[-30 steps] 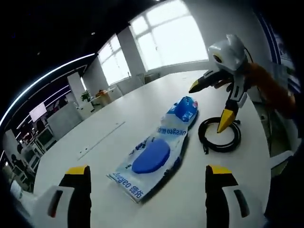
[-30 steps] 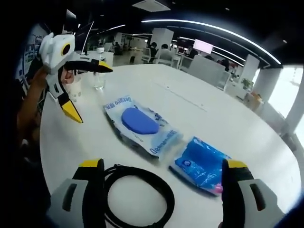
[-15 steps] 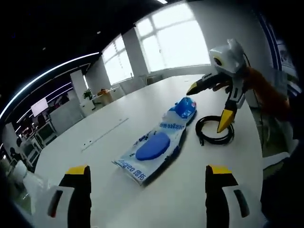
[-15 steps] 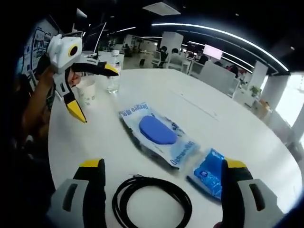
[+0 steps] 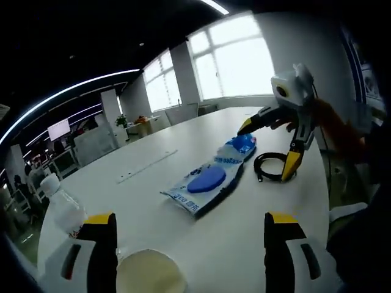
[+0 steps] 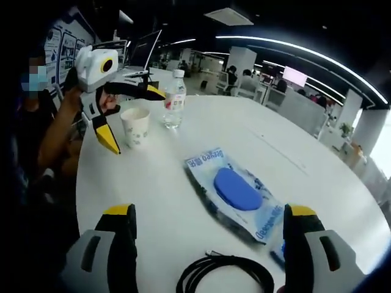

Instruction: Arrange the tabletop items into an orderly group along one side of the table until the central work area is clear of visible clutter.

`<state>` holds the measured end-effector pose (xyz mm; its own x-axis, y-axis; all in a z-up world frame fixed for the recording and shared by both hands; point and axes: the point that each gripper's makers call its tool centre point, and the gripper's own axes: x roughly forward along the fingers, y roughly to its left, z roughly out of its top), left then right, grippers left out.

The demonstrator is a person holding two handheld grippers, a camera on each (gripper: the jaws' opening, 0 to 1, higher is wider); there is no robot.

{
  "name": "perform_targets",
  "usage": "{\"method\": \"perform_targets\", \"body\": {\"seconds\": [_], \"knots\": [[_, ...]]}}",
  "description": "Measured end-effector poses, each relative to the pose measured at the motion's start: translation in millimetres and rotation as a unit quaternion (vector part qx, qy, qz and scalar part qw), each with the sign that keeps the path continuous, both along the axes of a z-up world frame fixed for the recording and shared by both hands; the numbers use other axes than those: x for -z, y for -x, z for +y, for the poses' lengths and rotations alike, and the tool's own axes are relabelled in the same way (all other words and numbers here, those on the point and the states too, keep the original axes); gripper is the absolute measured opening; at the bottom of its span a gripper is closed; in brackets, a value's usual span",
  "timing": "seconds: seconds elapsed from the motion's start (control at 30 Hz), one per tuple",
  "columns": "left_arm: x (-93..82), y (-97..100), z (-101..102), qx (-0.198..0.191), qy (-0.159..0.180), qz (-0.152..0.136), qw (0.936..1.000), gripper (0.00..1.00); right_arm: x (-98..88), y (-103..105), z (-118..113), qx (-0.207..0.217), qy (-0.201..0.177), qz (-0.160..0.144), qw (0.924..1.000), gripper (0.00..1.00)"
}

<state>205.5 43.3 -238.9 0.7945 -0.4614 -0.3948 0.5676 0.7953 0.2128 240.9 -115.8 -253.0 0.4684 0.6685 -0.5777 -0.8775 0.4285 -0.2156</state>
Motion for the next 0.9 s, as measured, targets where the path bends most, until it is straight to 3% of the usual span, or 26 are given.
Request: {"method": "perform_targets", "body": {"seconds": [0.2, 0.3, 0.6, 0.9], "knots": [[1.8, 5.1, 13, 0.004, 0.020, 0.007, 0.9998, 1.00, 2.6, 4, 15, -0.018, -0.001, 0.003, 0.9998, 0.96], [2.4, 11.2, 18, -0.001, 0.034, 0.006, 0.9994, 1.00, 4.0, 10, 25, -0.032, -0.006, 0.009, 0.9994, 0.90], [2.0, 17.2, 45, -0.017, 0.038, -0.004, 0.9991, 1.00, 11.4, 21, 51, -0.056, -0.007, 0.015, 0.9983, 0.91], [9.5, 25.6, 56, -0.019, 0.061, -0.008, 0.9979, 1.00, 11.4, 26, 76, -0.079, -0.021, 0.018, 0.9965, 0.84]]}}
